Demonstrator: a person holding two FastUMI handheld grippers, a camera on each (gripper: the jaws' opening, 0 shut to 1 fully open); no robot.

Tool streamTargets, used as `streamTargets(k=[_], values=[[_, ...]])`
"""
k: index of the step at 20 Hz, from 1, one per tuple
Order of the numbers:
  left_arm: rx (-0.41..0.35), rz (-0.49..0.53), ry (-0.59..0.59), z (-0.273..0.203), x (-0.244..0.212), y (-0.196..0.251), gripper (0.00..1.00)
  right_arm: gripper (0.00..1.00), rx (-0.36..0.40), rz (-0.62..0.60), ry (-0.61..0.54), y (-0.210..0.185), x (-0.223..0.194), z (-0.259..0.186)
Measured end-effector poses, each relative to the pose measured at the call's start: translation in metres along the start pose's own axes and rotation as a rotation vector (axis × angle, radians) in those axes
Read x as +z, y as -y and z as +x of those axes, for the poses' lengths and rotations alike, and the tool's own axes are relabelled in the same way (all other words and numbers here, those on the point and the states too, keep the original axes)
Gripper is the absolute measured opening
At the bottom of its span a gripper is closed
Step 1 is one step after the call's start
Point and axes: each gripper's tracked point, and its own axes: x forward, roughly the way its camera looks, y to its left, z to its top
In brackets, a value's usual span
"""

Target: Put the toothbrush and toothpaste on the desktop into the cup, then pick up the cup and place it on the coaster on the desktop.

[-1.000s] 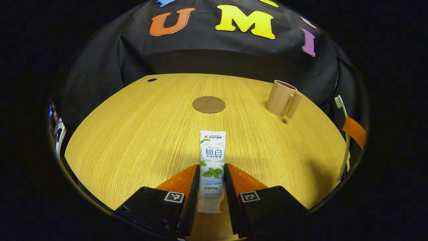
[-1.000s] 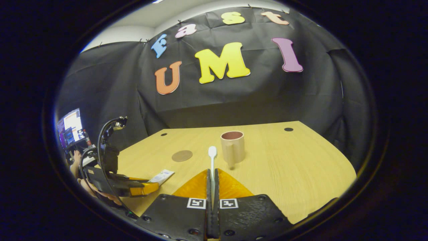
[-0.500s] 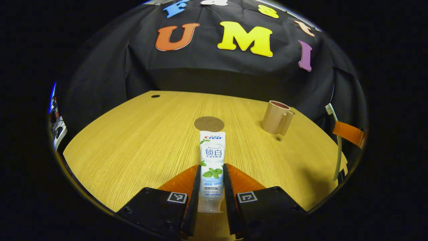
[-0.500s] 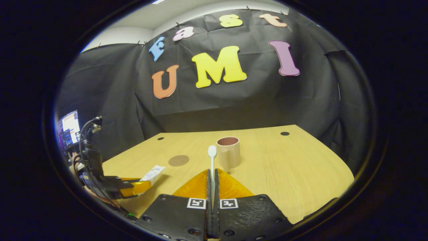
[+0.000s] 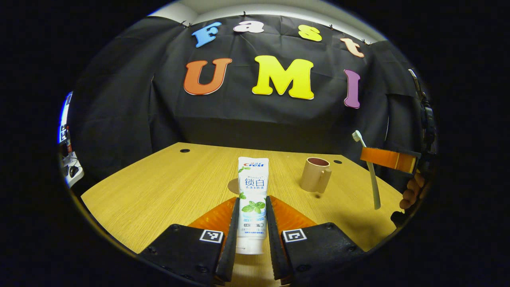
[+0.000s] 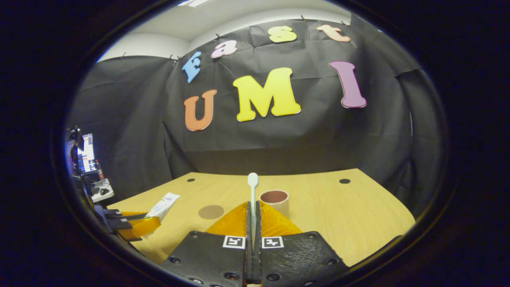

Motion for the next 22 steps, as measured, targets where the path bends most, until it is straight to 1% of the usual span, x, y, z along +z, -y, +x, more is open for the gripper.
streamTargets(k=[2, 4, 6, 7, 9, 11, 12, 13, 14, 17, 19, 22], values=[[0.017, 0.011, 0.017, 0.002, 0.009, -0.007, 0.4, 0.0, -0.006, -0.01, 0.033, 0.006, 0.014, 0.023], [0.018, 0.003, 0.034, 0.002, 0.016, -0.011, 0.4, 0.0, -0.001, -0.017, 0.063, 0.006, 0.03, 0.045], [0.024, -0.008, 0.045, 0.001, 0.02, -0.011, 0.4, 0.0, -0.009, 0.005, 0.08, 0.01, 0.044, 0.066], [0.032, -0.011, 0.052, 0.001, 0.025, -0.013, 0.4, 0.0, 0.0, 0.012, 0.089, 0.01, 0.05, 0.077], [0.024, -0.027, 0.06, 0.001, 0.034, -0.015, 0.4, 0.0, -0.03, -0.001, 0.108, 0.019, 0.063, 0.098], [0.011, -0.035, 0.073, 0.004, 0.042, -0.011, 0.4, 0.0, -0.034, -0.019, 0.125, 0.019, 0.07, 0.118], [0.012, -0.026, 0.087, 0.005, 0.047, -0.01, 0.4, 0.04, -0.037, -0.028, 0.127, 0.021, 0.07, 0.128], [0.01, -0.016, 0.093, 0.008, 0.051, -0.008, 0.4, 0.01, -0.047, -0.033, 0.126, 0.024, 0.069, 0.138], [0.005, -0.014, 0.097, 0.01, 0.053, -0.005, 0.4, 0.0, -0.06, -0.031, 0.122, 0.027, 0.066, 0.147], [-0.001, 0.008, 0.085, 0.018, 0.056, -0.001, 0.4, 0.01, -0.102, -0.004, 0.096, 0.039, 0.055, 0.17], [-0.003, 0.019, 0.082, 0.021, 0.058, -0.001, 0.4, 0.01, -0.127, -0.007, 0.092, 0.047, 0.051, 0.178], [-0.017, 0.026, 0.091, 0.024, 0.062, 0.004, 0.4, 0.0, -0.133, -0.002, 0.084, 0.048, 0.048, 0.182]])
